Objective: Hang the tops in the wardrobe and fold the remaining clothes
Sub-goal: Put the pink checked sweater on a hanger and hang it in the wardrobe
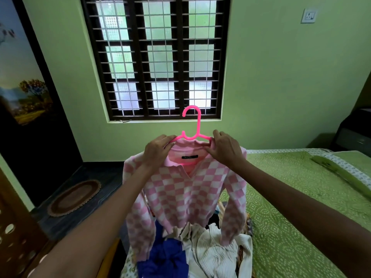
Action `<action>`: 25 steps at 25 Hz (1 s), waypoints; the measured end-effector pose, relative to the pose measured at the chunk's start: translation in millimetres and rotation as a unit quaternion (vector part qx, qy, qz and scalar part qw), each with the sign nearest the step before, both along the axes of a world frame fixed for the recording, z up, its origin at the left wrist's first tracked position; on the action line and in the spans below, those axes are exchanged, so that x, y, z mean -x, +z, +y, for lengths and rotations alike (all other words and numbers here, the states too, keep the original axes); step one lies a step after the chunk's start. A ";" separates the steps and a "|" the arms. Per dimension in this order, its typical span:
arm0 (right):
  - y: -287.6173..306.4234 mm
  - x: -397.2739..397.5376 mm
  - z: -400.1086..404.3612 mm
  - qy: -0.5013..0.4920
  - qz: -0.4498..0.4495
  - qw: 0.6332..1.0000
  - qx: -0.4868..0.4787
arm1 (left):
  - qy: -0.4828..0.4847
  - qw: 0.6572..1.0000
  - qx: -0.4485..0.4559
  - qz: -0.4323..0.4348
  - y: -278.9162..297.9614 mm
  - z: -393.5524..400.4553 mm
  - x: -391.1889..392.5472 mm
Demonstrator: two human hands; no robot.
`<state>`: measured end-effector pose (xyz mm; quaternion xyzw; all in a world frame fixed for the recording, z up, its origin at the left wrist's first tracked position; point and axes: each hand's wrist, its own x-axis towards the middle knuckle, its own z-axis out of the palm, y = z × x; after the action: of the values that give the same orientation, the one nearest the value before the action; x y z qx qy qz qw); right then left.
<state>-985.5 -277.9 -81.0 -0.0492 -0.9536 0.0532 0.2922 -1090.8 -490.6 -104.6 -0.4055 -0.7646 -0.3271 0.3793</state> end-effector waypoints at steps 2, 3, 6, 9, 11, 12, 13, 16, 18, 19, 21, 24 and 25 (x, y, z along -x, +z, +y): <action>6.8 7.6 2.9 0.015 -0.009 0.999 0.047 | 0.019 1.000 0.002 0.013 1.0 -2.4 -0.7; 12.4 10.8 7.1 0.016 -0.005 0.997 0.074 | 0.030 0.999 0.008 0.021 0.7 -4.2 -0.6; 29.5 12.5 18.9 -0.003 0.061 0.988 0.145 | 0.063 0.996 0.043 0.037 -1.3 -9.0 0.2; 20.4 2.0 4.2 0.013 0.122 0.971 0.207 | 0.093 0.993 0.061 0.027 -1.5 -7.7 -2.2; -8.5 -7.3 -14.5 0.044 0.091 0.966 0.237 | 0.092 0.995 0.044 0.017 -2.3 -4.3 -4.3; -22.0 -12.1 -19.6 0.055 0.064 0.963 0.255 | 0.085 0.996 0.036 0.009 -2.8 -3.4 -6.5; -30.0 -15.0 -18.8 0.053 0.050 0.958 0.278 | 0.075 0.997 0.027 0.001 -4.5 -3.1 -8.5; -17.1 -19.3 3.8 0.005 0.127 0.938 0.323 | 0.038 0.999 0.016 0.006 -6.5 -7.3 -14.7; 1.6 -20.6 21.9 0.016 0.082 0.968 0.236 | 0.014 1.000 0.015 0.008 -3.0 -9.5 -17.4; 8.4 -21.8 27.0 0.037 0.025 0.979 0.198 | 0.003 1.000 0.013 0.012 -1.8 -9.2 -18.4; 12.8 -26.0 30.9 0.068 -0.045 0.984 0.160 | -0.019 1.000 0.015 0.006 1.3 -5.6 -20.4; 9.2 -39.2 37.7 0.083 -0.023 0.982 0.168 | -0.067 0.992 0.009 -0.111 9.3 8.4 -29.0; 7.5 -45.8 38.5 0.080 -0.003 0.981 0.177 | -0.077 0.986 0.011 -0.150 12.6 13.3 -31.2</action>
<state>-939.7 -239.4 -73.6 -0.0237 -0.9307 0.2444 0.2712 -1059.6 -477.3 -92.0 -0.4136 -0.7828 -0.4042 0.2297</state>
